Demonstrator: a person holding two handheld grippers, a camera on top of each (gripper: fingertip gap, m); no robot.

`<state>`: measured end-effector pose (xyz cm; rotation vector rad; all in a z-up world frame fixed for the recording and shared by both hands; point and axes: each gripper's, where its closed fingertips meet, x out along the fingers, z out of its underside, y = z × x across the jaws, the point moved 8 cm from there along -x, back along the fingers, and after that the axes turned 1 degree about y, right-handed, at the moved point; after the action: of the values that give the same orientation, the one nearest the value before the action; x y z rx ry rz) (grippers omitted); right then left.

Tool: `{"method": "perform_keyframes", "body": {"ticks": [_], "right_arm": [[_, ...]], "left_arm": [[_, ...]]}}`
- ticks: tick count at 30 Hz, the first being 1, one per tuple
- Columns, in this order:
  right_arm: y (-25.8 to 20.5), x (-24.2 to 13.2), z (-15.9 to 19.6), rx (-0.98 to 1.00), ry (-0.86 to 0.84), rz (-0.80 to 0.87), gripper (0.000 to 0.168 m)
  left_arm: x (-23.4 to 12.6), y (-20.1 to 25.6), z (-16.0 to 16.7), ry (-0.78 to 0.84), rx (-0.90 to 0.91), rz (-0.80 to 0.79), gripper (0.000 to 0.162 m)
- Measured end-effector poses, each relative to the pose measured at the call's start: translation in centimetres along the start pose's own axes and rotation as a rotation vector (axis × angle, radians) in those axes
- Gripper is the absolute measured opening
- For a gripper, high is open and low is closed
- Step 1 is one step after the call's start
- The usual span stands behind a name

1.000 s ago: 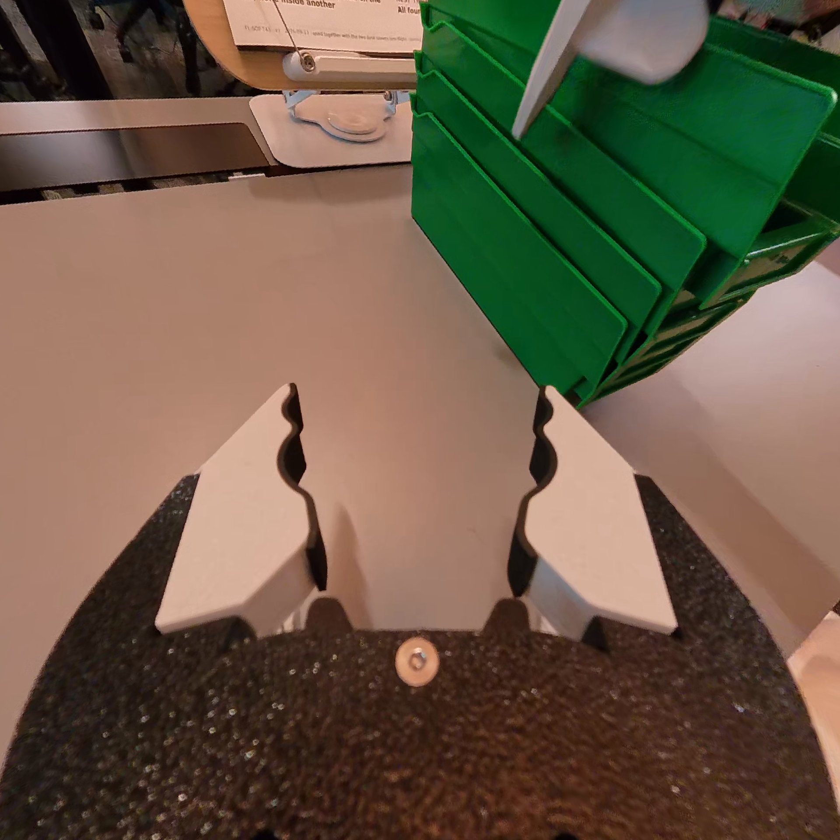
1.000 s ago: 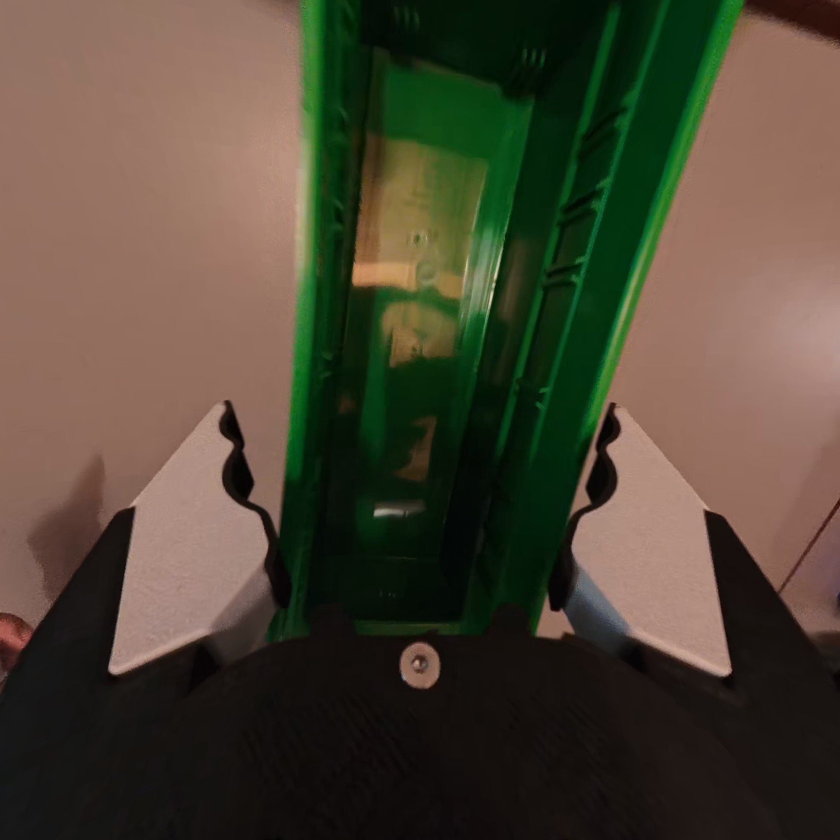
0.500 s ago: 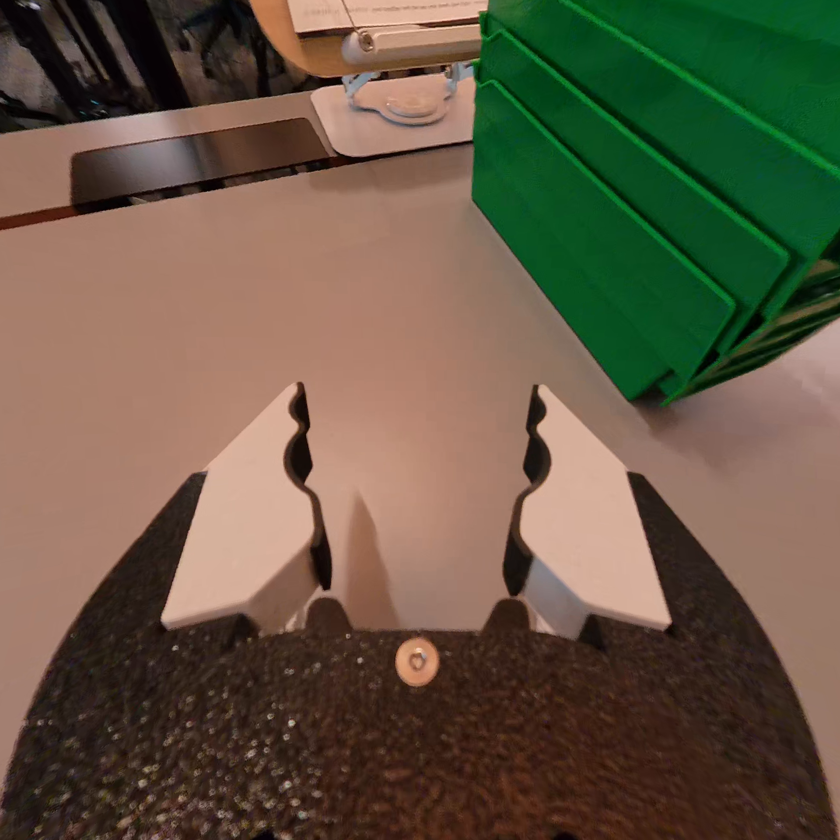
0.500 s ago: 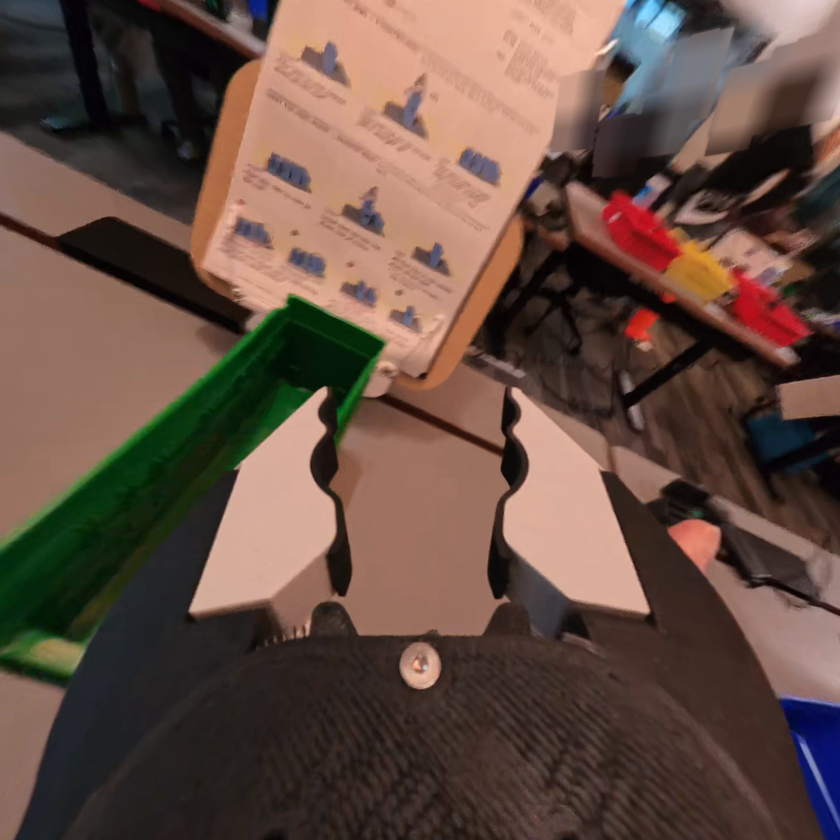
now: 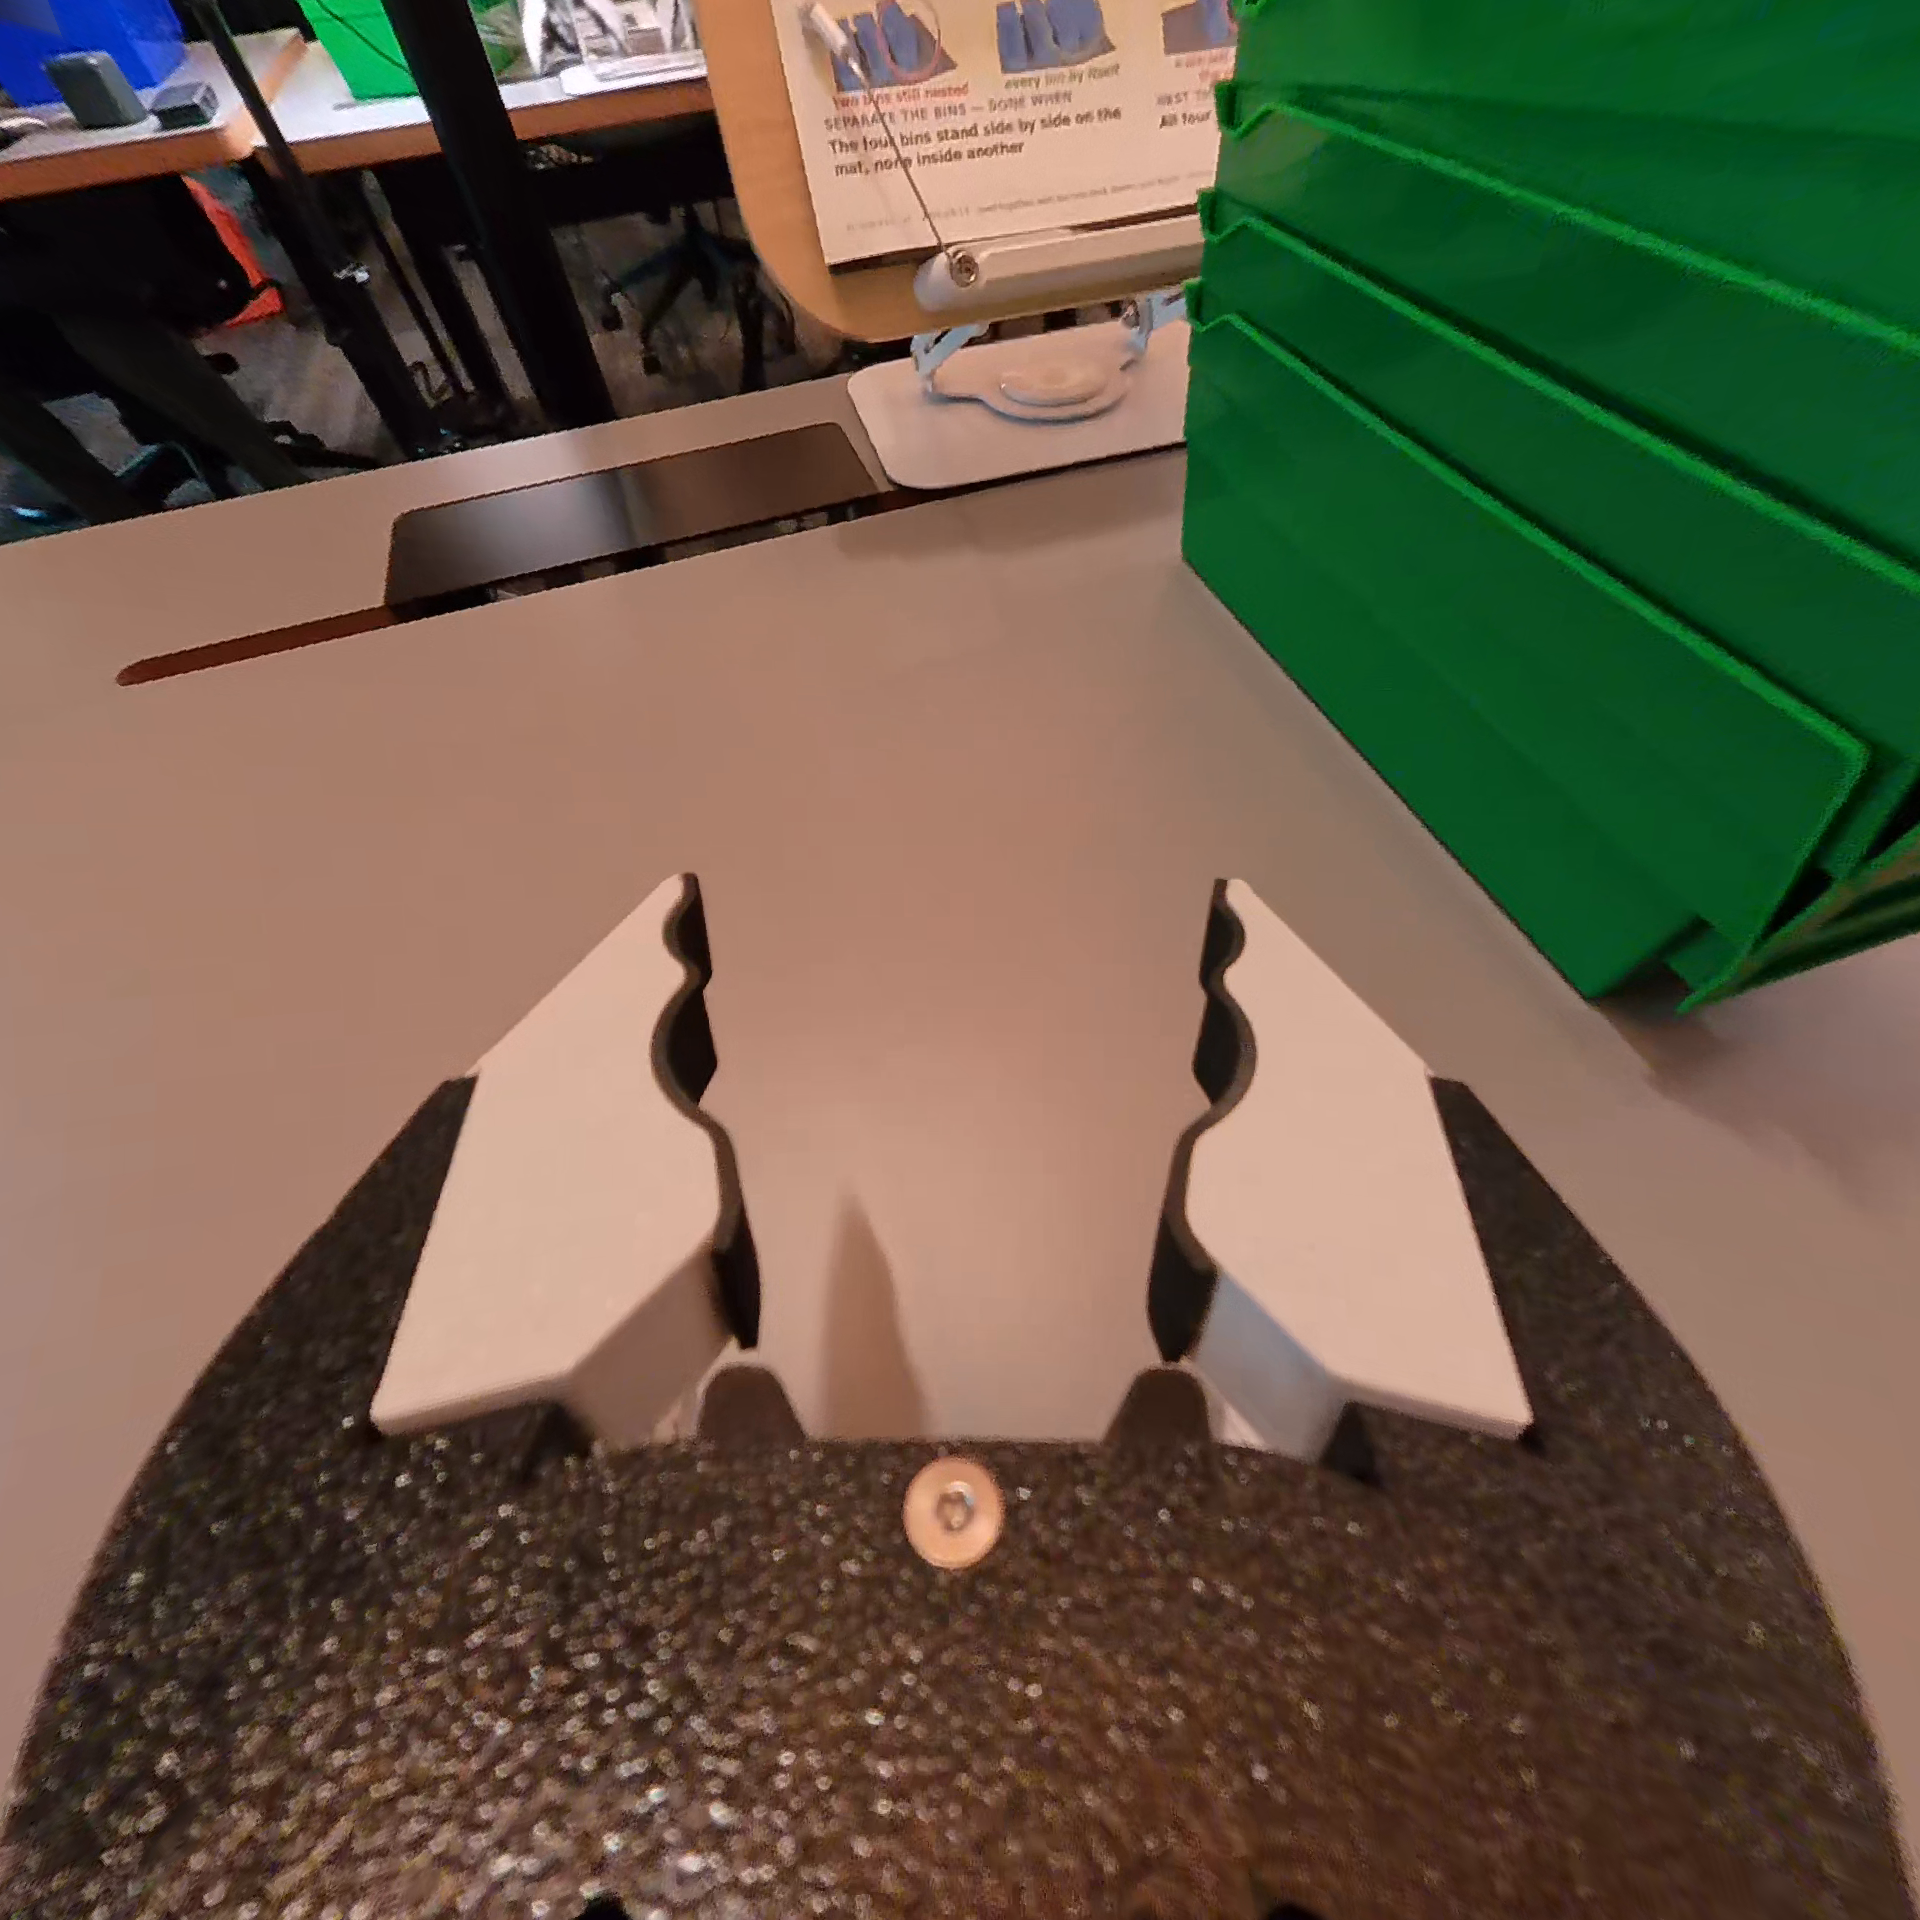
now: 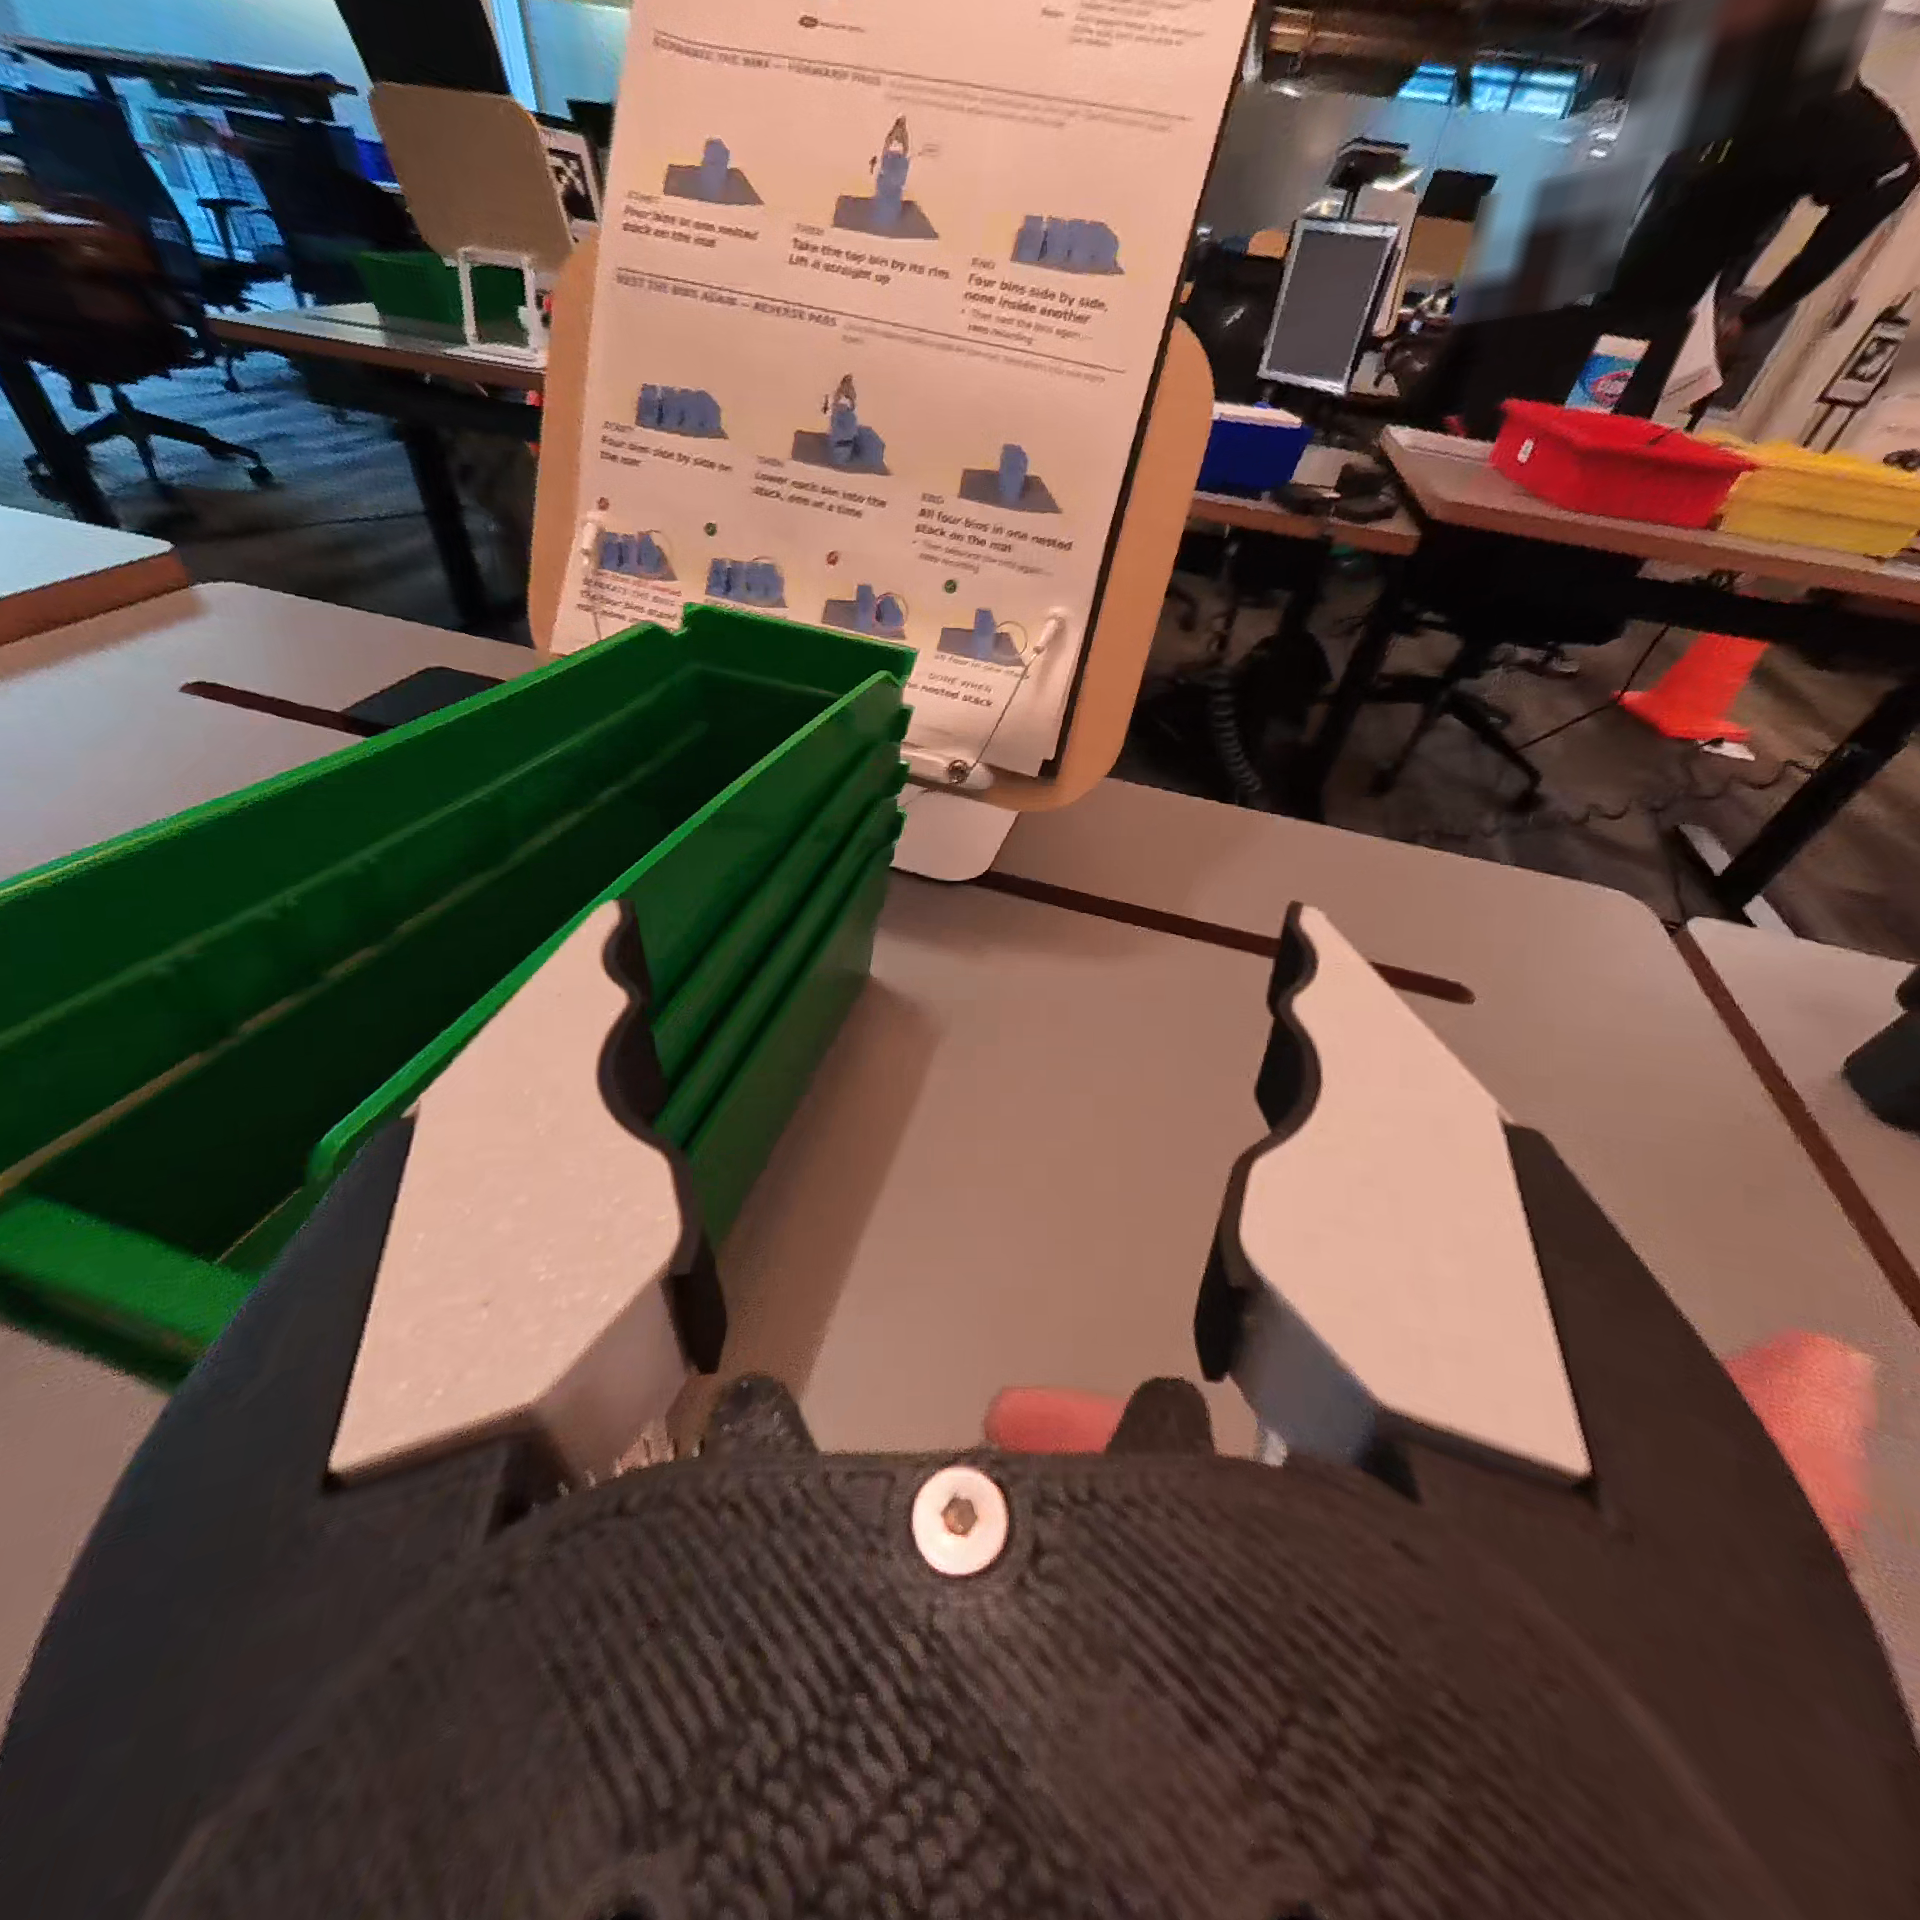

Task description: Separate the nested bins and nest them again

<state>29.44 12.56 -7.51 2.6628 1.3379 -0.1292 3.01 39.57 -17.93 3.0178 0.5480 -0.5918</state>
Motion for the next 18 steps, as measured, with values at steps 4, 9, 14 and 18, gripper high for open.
{"method": "perform_keyframes", "body": {"ticks": [4,9,14,18], "right_arm": [[-1.5,-1.4,0.4,-0.004,0.004,-0.057,0.126],[-3.4,-1.9,0.1,-0.014,0.103,-0.143,0.130],[-3.5,-1.4,0.8,-0.025,-0.071,-0.084,0.138],[-2.8,-1.3,-0.8,0.075,-0.047,-0.011,0.157]], "left_arm": [[0.7,0.1,0.2,-0.011,0.037,-0.055,0.094],[1.5,0.7,-0.5,0.021,0.019,-0.068,0.098],[2.2,1.4,-1.3,0.027,0.038,-0.054,0.100],[2.7,1.8,-1.6,0.020,0.059,-0.054,0.100]]}}
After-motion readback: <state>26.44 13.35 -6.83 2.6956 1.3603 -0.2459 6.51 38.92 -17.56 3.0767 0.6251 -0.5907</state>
